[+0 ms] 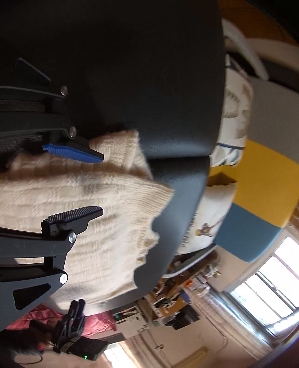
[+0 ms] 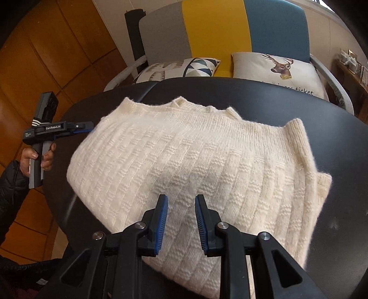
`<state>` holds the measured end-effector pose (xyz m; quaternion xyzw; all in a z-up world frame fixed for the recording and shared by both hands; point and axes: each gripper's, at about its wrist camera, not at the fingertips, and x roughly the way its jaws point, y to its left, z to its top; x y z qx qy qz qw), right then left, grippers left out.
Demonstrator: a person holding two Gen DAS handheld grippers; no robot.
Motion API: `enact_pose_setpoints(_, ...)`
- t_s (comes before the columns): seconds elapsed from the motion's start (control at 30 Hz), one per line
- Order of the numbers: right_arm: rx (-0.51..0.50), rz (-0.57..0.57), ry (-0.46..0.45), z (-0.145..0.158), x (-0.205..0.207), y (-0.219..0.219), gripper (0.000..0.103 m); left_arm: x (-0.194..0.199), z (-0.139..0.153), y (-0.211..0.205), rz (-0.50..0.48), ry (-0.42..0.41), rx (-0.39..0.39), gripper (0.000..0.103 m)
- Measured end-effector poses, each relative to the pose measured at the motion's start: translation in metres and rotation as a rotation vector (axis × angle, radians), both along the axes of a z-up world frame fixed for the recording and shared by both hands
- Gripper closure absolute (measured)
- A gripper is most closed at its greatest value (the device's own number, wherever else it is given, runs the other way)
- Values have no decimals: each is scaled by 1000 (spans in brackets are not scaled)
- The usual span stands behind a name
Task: Fold clothes
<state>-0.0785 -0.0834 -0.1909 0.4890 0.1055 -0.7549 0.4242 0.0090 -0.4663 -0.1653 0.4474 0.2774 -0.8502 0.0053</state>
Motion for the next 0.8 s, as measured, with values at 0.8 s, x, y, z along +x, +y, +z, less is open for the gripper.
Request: enact_pose_setpoints(0.8, 6, -46, -25, -27, -12, 4, 79, -10, -22, 8, 76, -47, -73, 96)
